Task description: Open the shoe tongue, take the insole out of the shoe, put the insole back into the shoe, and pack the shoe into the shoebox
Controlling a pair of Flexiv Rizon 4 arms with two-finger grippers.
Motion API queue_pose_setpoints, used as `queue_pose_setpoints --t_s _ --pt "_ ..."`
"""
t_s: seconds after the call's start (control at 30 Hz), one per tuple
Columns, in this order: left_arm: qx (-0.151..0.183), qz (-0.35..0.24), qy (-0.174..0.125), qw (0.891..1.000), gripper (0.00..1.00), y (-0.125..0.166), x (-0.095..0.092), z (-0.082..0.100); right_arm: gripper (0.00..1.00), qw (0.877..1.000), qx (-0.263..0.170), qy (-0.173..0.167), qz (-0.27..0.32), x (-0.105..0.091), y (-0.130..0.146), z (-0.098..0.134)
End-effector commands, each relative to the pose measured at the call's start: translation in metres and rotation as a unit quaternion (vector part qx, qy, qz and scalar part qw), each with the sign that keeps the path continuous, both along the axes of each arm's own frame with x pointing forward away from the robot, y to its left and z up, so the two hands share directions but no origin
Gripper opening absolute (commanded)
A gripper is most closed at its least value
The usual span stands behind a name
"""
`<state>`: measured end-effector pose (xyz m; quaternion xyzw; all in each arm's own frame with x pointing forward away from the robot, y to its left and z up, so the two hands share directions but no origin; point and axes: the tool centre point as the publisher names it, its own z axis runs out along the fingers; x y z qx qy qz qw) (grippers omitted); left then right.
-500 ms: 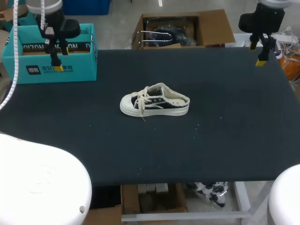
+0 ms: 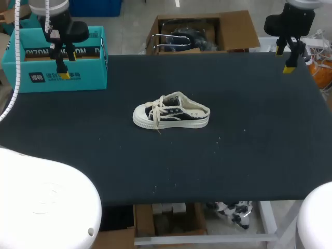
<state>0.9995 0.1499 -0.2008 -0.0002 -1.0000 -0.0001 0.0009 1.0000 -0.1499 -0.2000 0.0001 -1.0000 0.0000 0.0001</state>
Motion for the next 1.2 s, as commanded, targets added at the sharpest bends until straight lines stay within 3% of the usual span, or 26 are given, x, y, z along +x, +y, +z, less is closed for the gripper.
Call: queue_pose_setpoints --t_s 0.03,0.83,1.13,1.2 --pt "0.000 0.000 0.000 1.000 1.00 0.000 0.000 0.000 1.00 1.000 0.000 0.000 0.000 0.000 0.000 0.000" --pt "-0.001 0.000 -0.004 1.000 1.00 -0.004 -0.005 0.004 1.00 1.000 0.000 0.000 0.000 0.000 0.000 0.000" --pt "0.016 0.119 0.017 0.993 1.00 -0.022 -0.013 0.008 1.00 0.999 0.046 0.003 -0.026 -0.014 0.027 -0.017" --pt "0.027 0.187 0.031 0.982 1.00 -0.026 -0.014 0.007 1.00 0.998 0.059 0.005 -0.035 -0.018 0.037 -0.025"
